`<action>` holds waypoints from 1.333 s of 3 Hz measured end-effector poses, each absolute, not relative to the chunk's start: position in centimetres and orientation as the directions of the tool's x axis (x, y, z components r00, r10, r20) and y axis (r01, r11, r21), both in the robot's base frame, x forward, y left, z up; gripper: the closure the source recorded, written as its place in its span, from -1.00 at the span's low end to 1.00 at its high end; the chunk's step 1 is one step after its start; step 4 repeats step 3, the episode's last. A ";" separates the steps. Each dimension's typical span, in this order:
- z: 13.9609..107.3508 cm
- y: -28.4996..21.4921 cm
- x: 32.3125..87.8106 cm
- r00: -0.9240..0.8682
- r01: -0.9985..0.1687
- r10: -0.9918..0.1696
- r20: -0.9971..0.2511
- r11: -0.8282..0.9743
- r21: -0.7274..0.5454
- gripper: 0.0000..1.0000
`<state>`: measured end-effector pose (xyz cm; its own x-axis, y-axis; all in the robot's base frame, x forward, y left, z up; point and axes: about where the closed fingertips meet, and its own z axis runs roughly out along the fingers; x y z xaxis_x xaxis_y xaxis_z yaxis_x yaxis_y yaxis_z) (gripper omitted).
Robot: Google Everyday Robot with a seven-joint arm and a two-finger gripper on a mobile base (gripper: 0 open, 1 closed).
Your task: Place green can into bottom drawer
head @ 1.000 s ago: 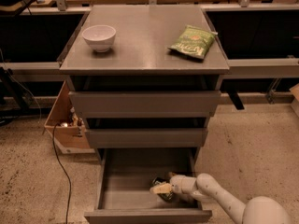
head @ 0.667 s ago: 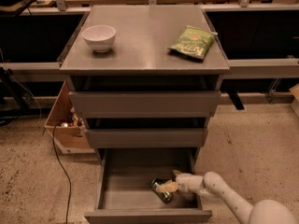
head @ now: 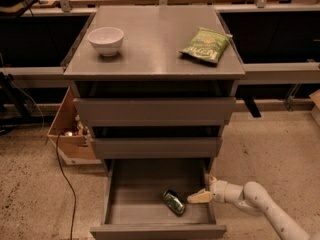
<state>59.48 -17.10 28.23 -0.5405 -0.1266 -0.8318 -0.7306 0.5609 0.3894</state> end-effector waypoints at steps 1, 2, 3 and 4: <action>32.4 -21.2 59.1 -0.459 -0.732 -0.119 -0.880 0.612 0.299 -1.00; 32.0 -20.7 59.5 -0.447 -0.725 -0.079 -0.891 0.616 0.308 -1.00; 32.0 -20.7 59.5 -0.447 -0.725 -0.079 -0.891 0.616 0.309 -1.00; 32.0 -20.7 59.5 -0.447 -0.725 -0.079 -0.891 0.616 0.309 -1.00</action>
Offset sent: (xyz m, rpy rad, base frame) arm 0.0048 -0.0381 0.0336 0.0431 -0.1367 -0.1164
